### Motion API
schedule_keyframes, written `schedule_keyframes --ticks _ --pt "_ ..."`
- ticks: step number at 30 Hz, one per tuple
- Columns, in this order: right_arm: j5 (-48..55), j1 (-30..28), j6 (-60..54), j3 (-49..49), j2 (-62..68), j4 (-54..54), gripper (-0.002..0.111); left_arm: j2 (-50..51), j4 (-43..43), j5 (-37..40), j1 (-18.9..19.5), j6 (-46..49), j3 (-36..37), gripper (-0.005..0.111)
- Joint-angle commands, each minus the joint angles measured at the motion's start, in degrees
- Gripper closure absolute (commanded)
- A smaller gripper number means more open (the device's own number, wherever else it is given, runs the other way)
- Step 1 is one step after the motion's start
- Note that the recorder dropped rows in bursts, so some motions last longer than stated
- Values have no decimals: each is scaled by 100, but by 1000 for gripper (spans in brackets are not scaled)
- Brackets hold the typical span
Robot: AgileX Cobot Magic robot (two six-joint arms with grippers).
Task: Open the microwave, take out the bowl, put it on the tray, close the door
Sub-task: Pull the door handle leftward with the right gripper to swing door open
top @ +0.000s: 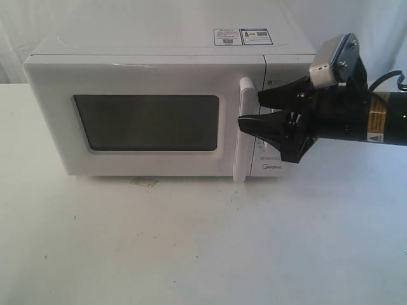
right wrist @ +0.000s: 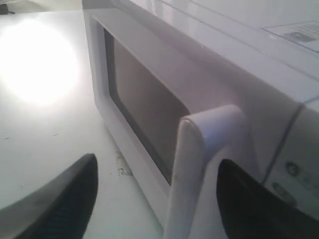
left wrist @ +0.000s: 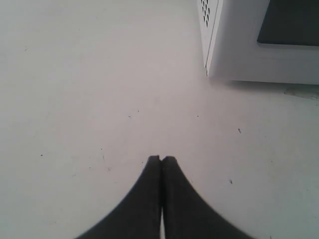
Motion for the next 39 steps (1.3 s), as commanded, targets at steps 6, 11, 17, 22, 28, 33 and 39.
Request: schedule_keyframes --ticks 6,11,17,22,28,33,39 --pt "354 324 -222 -17 140 656 46 -27 -33 -9 -44 -48 20 107" --pt "485 388 -237 -17 140 981 46 -27 -33 -9 -44 -48 20 107" --pt "473 412 -202 -17 140 958 47 -27 -33 -9 -44 -48 20 107" --pt "498 630 -40 -17 140 872 54 -27 -33 -9 -44 -48 20 107" --pt "715 807 -215 -17 140 1099 54 -27 -33 -9 -44 -48 20 107" --pt "889 807 -202 -17 140 1126 57 -27 -33 -9 -44 -48 20 107" --pt "899 807 -177 -17 140 1126 109 -27 -33 -9 -44 -48 20 107"
